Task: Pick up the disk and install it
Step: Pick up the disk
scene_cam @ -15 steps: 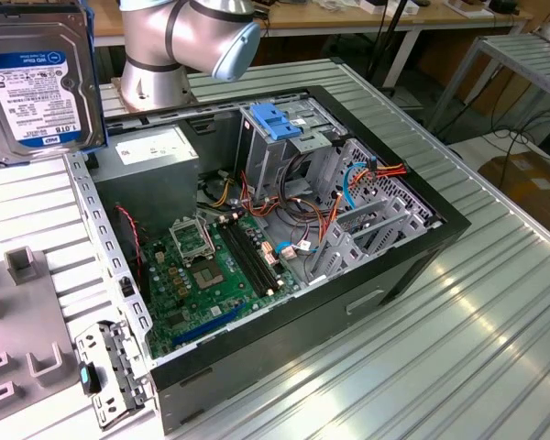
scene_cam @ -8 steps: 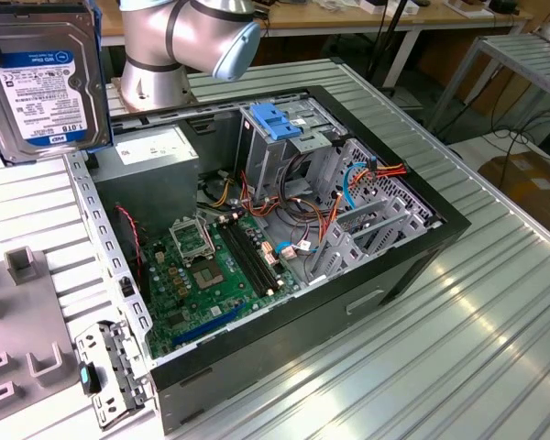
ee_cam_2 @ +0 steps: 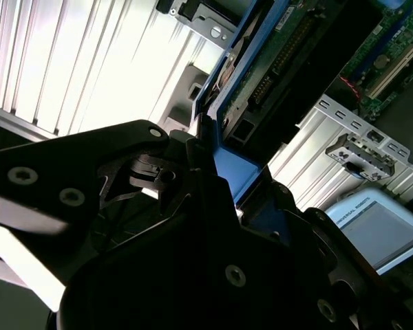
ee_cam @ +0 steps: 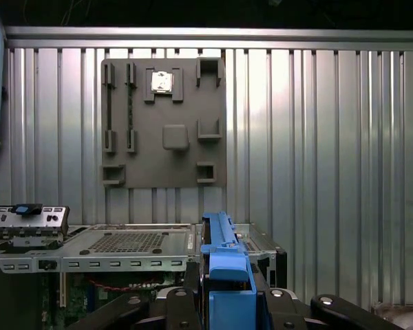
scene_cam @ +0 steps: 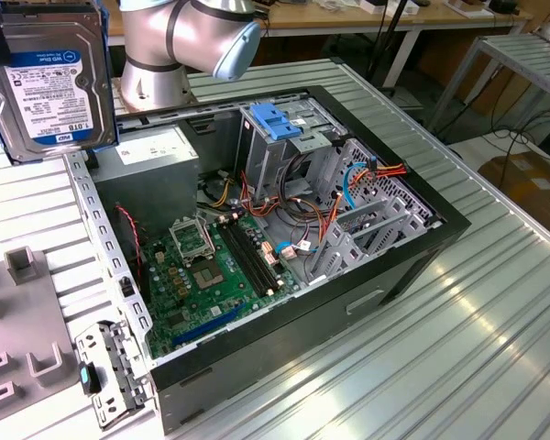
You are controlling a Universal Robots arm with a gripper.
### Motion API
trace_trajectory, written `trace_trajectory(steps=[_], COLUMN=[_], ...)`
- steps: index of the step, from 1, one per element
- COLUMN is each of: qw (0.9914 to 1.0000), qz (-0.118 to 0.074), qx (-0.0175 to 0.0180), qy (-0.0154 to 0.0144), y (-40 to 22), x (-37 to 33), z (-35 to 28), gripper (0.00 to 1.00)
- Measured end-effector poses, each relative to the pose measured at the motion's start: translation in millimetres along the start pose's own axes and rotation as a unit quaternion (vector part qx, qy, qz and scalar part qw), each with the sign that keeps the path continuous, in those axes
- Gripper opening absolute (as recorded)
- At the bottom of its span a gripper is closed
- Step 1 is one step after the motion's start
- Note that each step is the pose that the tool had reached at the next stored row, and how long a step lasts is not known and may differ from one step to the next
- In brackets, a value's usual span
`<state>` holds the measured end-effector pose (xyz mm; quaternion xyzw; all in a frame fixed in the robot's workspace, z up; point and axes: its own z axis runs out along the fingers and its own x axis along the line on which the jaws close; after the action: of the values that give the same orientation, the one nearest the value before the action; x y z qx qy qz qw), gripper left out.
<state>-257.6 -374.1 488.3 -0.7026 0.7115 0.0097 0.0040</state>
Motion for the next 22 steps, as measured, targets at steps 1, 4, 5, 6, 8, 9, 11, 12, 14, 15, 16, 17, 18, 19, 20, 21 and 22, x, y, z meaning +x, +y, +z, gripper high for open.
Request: trace_trajectory(steps=[1,4,5,6,8,9,11,12,14,15,16,17,18,19,20,21,22], qw=[1.00000,1.00000,1.00000,1.00000,1.00000,1.00000,1.00000,1.00000,1.00000,1.00000,1.00000,1.00000,1.00000,1.00000,1.00000,1.00000,1.00000], qz=[0.000,0.000,0.000,0.000,0.000,0.000,0.000,0.000,0.000,0.000,0.000,0.000,0.000,0.000,0.000,0.000,0.000], qx=[0.0000,0.0000,0.0000,0.0000,0.0000,0.0000,0.0000,0.0000,0.0000,0.0000,0.0000,0.0000,0.0000,0.0000,0.0000,0.0000,0.0000], qy=[0.0000,0.0000,0.0000,0.0000,0.0001,0.0002,0.0004,0.0004,0.0006,0.0006,0.0007,0.0007,0.0007,0.0008,0.0008,0.0009,0.0011], y=[-1.4,-5.3,-6.8,-7.7,-9.9,-10.8,-12.0,-12.7,-13.4,-13.6,-13.8,-13.9,-14.0,-14.2,-14.4,-14.9,-15.5], x=[0.0,-0.1,-0.1,-0.1,-0.1,-0.1,0.4,1.3,3.8,5.4,6.8,8.3,9.6,10.9,11.7,12.6,13.1], z=[0.0,-0.1,0.0,0.0,-0.1,-0.1,-0.1,-0.1,-0.2,-0.2,-0.3,-0.3,-0.3,-0.3,-0.3,-0.3,-0.3], gripper=[0.37,0.37,0.37,0.37,0.37,0.37,0.37,0.37,0.37,0.37,0.37,0.37,0.37,0.37,0.37,0.37,0.37])
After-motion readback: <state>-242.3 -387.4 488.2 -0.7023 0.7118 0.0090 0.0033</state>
